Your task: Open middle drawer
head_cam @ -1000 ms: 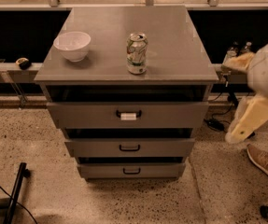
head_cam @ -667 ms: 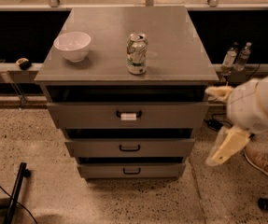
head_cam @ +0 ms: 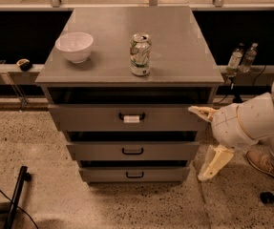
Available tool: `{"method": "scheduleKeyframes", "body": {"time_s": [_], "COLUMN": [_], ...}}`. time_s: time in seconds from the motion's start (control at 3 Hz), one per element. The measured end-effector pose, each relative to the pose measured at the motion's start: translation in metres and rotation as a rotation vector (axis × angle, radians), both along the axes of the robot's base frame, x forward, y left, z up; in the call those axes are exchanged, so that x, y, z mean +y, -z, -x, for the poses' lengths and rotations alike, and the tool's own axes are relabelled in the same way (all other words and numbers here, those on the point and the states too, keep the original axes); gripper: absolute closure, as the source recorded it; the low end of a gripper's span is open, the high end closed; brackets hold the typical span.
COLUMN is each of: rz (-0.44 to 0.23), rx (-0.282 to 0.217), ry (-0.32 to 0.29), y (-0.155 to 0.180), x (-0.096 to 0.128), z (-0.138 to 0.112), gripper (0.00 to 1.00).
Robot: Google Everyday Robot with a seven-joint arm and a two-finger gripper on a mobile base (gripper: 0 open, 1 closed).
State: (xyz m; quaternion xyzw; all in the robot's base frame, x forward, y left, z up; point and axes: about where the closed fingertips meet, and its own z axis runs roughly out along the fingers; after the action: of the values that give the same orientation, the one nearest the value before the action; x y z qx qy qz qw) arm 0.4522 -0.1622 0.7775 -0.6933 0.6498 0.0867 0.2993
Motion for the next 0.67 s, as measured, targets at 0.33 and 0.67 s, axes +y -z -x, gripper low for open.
{"method": "scheduleKeyframes", "body": {"time_s": [0.33, 0.67], "rz": [-0.011, -0.013], "rx": [0.005, -0.017], "ry": [-0.024, -0.047], "y": [0.042, 0.103], "x": [0.017, 0.040], "z": [0.001, -0.009], "gripper": [0.00, 0.00]}}
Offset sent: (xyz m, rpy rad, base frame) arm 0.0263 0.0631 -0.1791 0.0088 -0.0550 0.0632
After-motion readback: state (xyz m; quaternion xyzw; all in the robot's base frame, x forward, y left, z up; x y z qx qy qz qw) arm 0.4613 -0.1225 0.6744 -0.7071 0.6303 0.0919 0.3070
